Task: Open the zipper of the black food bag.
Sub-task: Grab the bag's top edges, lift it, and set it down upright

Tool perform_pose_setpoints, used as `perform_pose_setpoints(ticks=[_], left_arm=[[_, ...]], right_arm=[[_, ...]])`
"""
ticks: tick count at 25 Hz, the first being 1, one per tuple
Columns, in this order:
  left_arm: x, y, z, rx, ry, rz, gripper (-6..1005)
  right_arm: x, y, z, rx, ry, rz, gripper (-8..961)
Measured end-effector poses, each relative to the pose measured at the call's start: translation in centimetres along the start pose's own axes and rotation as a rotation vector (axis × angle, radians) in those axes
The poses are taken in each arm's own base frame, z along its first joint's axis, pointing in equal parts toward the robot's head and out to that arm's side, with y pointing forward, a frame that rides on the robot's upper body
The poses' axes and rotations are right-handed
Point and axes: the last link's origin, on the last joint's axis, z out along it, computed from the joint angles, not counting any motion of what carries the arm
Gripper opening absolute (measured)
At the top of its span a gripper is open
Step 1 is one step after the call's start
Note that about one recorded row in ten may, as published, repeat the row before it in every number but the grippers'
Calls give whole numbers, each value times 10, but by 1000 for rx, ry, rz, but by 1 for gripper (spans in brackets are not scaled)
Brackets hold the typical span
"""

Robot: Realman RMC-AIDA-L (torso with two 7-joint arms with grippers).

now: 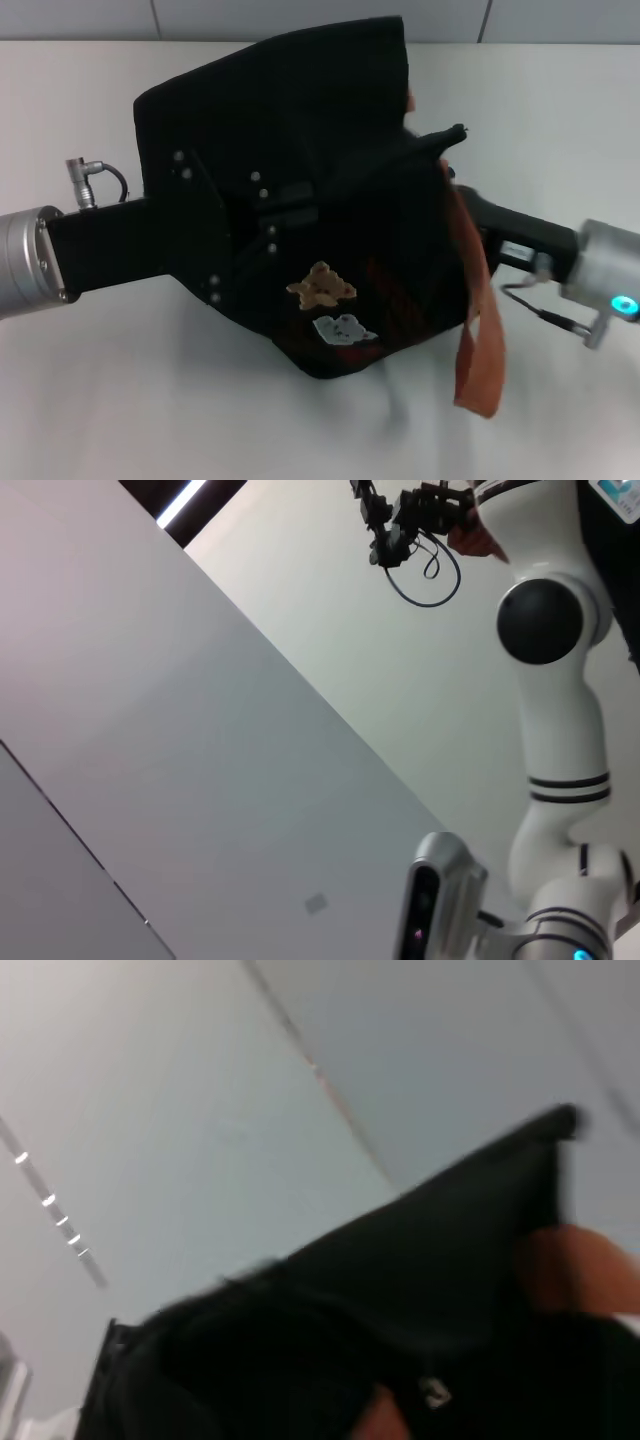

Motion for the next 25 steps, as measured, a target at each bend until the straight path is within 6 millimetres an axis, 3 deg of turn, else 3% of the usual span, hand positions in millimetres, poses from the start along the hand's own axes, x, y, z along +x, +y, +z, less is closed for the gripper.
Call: perform_pose_setpoints(ticks=[1, 2, 6, 12, 16, 20, 23, 24, 25], left_arm=[[0, 0, -1, 8, -3, -3, 71], [0, 0, -1, 8, -3, -3, 71], [-2, -1, -3, 26, -19, -3, 69], [-4, -2, -3, 28, -28, -2, 69], [-5, -4, -3, 44, -34, 2, 69], [-5, -5, -3, 51, -35, 3, 68], [-4, -4, -3, 47, -30, 3, 68], [-4, -4, -3, 47, -30, 3, 68], [-4, -4, -1, 43, -25, 2, 68]], right_arm=[[4, -1, -17, 34, -34, 9, 69], [4, -1, -17, 34, -34, 9, 72], [10, 6, -52, 51, -85, 8, 82], [17, 9, -76, 85, -81, -2, 98], [28, 10, -94, 89, 13, 7, 108], [35, 12, -95, 78, 65, 7, 119], [37, 10, -71, 40, 121, 0, 127], [37, 10, -71, 40, 121, 0, 129], [37, 9, -55, 25, 138, -1, 132]])
